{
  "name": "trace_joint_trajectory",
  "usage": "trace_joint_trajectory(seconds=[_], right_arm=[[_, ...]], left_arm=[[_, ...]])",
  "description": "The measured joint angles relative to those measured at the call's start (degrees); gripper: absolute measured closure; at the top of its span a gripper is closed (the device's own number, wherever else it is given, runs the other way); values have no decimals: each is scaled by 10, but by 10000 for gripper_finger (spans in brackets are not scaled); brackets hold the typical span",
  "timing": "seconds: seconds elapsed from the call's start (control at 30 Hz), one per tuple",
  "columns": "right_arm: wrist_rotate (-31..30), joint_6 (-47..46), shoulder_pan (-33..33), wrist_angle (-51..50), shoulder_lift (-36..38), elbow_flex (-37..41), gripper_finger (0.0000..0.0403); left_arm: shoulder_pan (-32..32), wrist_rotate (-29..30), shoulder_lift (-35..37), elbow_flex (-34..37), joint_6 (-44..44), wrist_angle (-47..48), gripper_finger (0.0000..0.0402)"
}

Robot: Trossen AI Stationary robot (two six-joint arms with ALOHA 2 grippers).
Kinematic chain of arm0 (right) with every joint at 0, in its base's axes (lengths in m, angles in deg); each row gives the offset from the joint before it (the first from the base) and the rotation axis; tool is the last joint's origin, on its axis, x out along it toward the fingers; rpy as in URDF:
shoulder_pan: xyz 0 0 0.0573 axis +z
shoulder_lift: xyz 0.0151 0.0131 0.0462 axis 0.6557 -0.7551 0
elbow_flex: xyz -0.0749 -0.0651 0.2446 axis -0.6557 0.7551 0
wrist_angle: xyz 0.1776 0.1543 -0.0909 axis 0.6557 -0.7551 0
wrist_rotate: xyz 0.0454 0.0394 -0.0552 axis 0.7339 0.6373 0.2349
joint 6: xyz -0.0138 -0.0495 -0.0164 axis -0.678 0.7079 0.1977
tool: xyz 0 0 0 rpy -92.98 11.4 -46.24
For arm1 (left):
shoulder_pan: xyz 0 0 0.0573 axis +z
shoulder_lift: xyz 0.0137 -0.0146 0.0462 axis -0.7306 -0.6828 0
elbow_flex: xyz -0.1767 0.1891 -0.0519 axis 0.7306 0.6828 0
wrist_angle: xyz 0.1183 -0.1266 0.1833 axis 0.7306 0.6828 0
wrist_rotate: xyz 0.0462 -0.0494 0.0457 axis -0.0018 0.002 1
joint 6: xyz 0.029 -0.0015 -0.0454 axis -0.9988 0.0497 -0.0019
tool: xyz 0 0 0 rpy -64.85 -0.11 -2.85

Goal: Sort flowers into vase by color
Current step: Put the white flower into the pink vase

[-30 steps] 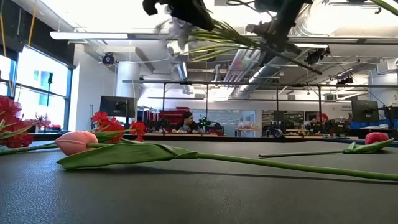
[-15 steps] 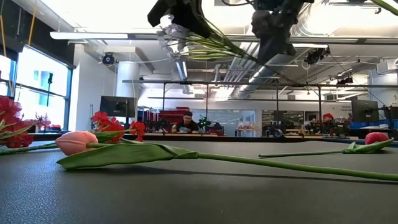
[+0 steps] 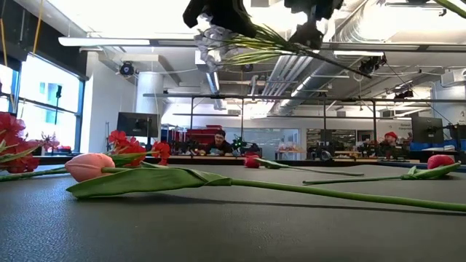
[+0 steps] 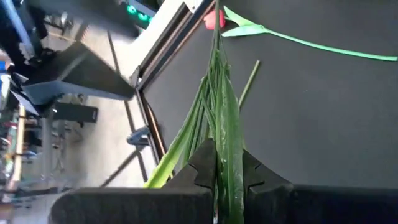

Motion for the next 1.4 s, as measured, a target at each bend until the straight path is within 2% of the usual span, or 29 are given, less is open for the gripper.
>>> trace_joint_trajectory(seconds=[0.1,0.33,0.57,0.67,0.9,1.0,1.1,1.23,1.4], right_arm=[[-8,-2,30,27,0,0,149],[-101,-28,60,37,-2,0,151],[-94,-44,60,16,-2,0,159],[-84,-44,62,15,-2,0,191],[-64,-37,64,35,-2,0,301],[-63,-44,64,45,-2,0,349],[-84,-74,62,57,2,0,392],[-178,-88,68,78,27,1,395],[-307,-103,66,87,90,1,400]], left_arm=[[-2,1,0,0,-27,-14,401],[-15,11,0,0,-76,-70,401],[-23,23,0,0,-106,-100,401],[-24,24,0,0,-107,-109,401],[-23,16,0,0,-101,-133,391],[-23,15,0,1,-60,-154,376],[-18,22,0,1,23,-161,352],[-8,55,0,1,150,-171,310],[-10,54,17,0,209,-166,260]])
